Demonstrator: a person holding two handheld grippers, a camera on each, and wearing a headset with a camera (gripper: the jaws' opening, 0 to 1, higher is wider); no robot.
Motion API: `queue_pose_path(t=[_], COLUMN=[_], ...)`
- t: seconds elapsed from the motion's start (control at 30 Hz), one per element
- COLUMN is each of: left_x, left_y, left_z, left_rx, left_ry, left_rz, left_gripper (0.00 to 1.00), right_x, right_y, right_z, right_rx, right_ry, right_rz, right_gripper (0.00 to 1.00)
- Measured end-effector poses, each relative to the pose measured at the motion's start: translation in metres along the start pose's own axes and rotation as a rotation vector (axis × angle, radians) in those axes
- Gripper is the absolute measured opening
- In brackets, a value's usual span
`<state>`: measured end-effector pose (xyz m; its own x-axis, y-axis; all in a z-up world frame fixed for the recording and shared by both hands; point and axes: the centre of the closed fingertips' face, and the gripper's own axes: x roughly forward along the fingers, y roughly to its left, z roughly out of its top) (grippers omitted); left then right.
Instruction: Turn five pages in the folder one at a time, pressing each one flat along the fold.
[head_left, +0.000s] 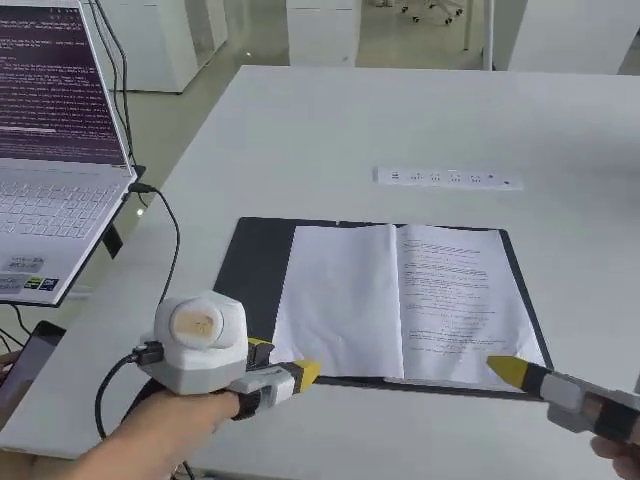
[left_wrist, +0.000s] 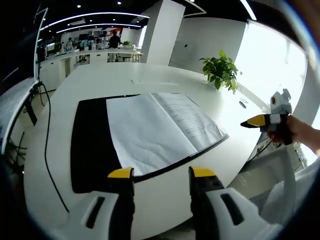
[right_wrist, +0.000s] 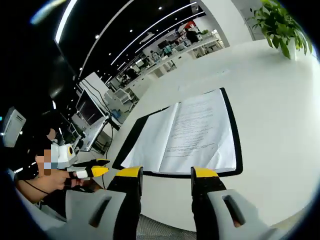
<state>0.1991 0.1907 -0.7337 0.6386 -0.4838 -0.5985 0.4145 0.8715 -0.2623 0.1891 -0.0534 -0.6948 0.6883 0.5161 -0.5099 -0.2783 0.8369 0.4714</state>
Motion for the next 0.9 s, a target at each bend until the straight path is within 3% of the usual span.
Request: queue_pose_path(t=[0.07, 0.23, 0.47, 0.67, 0.77, 0.9], left_x=[-0.011, -0.033, -0.060, -0.067, -0.067, -0.065], left_y=[-0.004, -0.008, -0.007, -0.003, 0.000, 0.002], left_z=[0.003, 0.012, 0.027, 0.037, 0.043, 0.042], left_rx=[0.019, 0.075, 0.130, 0.138, 0.156, 0.161], left_ry=[-0.018, -0.063, -0.107, -0.116, -0.129, -0.118], left_rz=[0.006, 0.032, 0.079, 0.088, 0.094, 0.093], left_gripper=[0.49, 0.50, 0.55, 0.58, 0.60, 0.63], right_x=[-0.012, -0.031, -0.040, -0.041, -0.040, -0.041], right_y=[-0.003, -0.005, -0.014, -0.015, -0.017, -0.022], right_z=[0.008, 0.019, 0.013, 0.009, 0.015, 0.024], right_rx=[-0.044, -0.046, -0.057, -0.057, -0.075, -0.085], right_ry=[-0.050, -0.124, -0.144, -0.145, -0.150, -0.166], right_rz=[-0.041, -0.076, -0.115, -0.130, -0.121, -0.125], right_gripper=[0.43, 0.46, 0.45, 0.46, 0.47, 0.47])
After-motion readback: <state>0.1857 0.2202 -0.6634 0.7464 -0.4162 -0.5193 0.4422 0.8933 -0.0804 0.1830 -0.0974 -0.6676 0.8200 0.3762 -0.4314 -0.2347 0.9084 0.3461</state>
